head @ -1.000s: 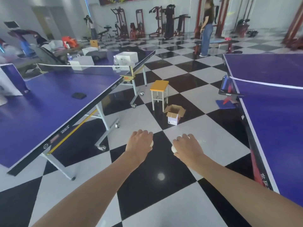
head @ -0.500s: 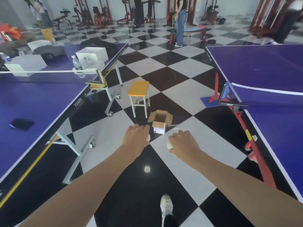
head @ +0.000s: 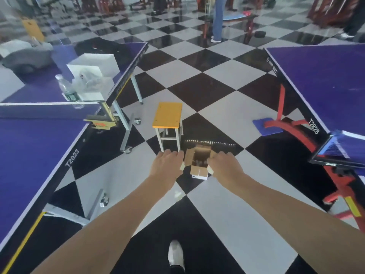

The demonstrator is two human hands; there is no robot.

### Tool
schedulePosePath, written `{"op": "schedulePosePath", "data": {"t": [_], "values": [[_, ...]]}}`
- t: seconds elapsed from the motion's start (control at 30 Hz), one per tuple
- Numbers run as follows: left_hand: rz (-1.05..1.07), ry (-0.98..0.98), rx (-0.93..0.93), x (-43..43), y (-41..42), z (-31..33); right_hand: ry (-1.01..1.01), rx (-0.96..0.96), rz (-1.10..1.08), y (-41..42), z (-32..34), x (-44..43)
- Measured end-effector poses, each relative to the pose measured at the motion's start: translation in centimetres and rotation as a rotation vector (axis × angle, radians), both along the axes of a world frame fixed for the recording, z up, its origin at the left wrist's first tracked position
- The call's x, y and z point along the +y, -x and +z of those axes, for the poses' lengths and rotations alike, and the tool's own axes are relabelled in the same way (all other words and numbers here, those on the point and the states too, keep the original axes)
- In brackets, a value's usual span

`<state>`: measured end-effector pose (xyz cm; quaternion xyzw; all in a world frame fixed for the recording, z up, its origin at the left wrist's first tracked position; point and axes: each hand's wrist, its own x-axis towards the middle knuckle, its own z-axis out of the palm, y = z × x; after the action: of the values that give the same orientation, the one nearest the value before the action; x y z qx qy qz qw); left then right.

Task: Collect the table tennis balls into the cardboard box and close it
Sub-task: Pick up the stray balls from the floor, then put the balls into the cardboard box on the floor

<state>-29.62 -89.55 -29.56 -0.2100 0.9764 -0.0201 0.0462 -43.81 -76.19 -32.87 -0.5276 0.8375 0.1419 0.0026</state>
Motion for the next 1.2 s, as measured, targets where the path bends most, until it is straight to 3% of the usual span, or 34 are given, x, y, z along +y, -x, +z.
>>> {"op": "schedulePosePath", "data": {"t": [0.37,0.67,0.97,1.2], "values": [[-0.137,-0.107,-0.082,-19.0,16.9,-8.8,0.042,-0.121,-0.158,13.5,-8.5,-15.7],[-0.188,-0.21,-0.08,-25.8,25.8,-20.9,0.066,-0.238,-0.267,21.2,-19.7,-20.3],[-0.099,-0.316,-0.02,-28.5,35.5,-41.4,0.066,-0.256,-0.265,31.0,-39.9,-23.2],[-0.198,-0.192,-0.075,-28.8,39.7,-58.0,0.18,-0.256,-0.263,35.7,-57.0,-24.5]]}}
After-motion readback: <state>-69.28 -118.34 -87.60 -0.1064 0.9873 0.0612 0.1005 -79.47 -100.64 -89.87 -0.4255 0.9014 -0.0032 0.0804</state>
